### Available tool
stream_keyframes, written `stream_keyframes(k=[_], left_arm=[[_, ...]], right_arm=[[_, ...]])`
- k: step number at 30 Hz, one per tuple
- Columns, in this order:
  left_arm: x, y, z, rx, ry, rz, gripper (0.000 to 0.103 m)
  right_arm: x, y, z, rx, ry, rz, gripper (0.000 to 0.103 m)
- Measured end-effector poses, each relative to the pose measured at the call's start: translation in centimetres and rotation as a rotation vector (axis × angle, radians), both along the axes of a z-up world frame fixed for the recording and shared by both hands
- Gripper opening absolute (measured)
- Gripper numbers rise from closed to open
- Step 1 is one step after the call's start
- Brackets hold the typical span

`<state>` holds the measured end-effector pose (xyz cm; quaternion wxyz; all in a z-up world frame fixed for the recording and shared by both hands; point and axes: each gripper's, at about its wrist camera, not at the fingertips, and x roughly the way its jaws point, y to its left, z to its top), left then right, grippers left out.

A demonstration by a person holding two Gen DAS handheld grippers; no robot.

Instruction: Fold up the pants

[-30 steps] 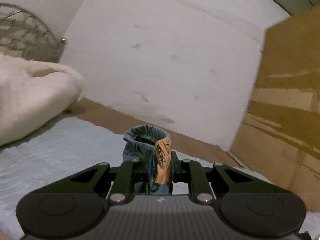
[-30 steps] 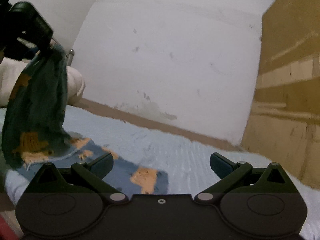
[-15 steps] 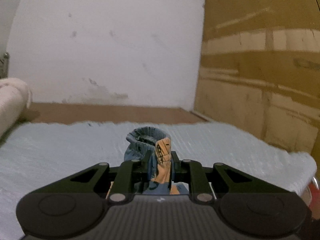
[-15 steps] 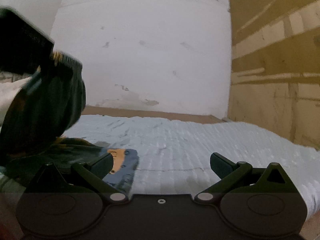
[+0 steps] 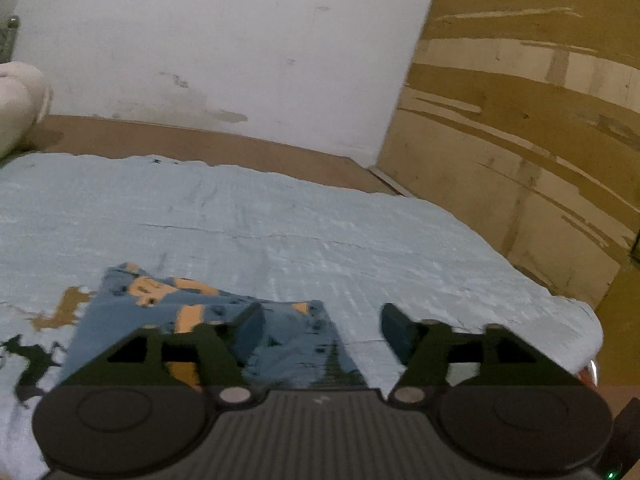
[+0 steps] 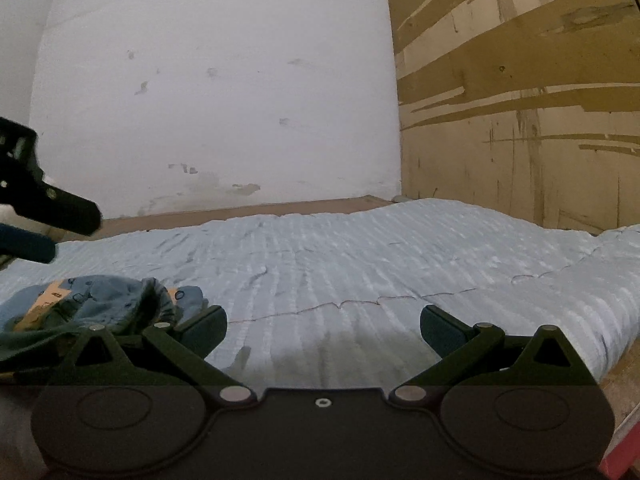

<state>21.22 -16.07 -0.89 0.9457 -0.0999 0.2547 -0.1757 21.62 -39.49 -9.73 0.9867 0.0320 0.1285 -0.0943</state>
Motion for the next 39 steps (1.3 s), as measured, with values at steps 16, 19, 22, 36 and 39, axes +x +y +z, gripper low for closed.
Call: stream_keyframes(k=[16, 19, 22, 36, 39], left_arm=[[0.2, 9.6, -5.0, 0.093, 0.167, 0.419, 0.102], [-0.1, 9.4, -6.4, 0.137, 0.201, 0.39, 0.102], [-1.2, 9.5, -6.8, 0.161, 0.181, 0.369, 0.102], [-2.8, 9.7, -6.1, 0.15, 0.18, 0.34, 0.102], [-2.8, 9.7, -6.0, 0.154, 0.182, 0.337, 0.102]], right_arm=[[-0.4, 2.8, -0.5, -0.036, -0.038, 0.191, 0.102], [-0.7, 3.4, -0.5, -0.041, -0.035, 0.227, 0.102], [-0.7, 4.2, 0.6, -0.015, -0.003, 0.257, 0.102], [5.3, 9.4, 4.4, -0.038, 0.274, 0.239, 0.102], [5.4, 9.7, 3.6, -0.064, 0.324, 0.218, 0.102]])
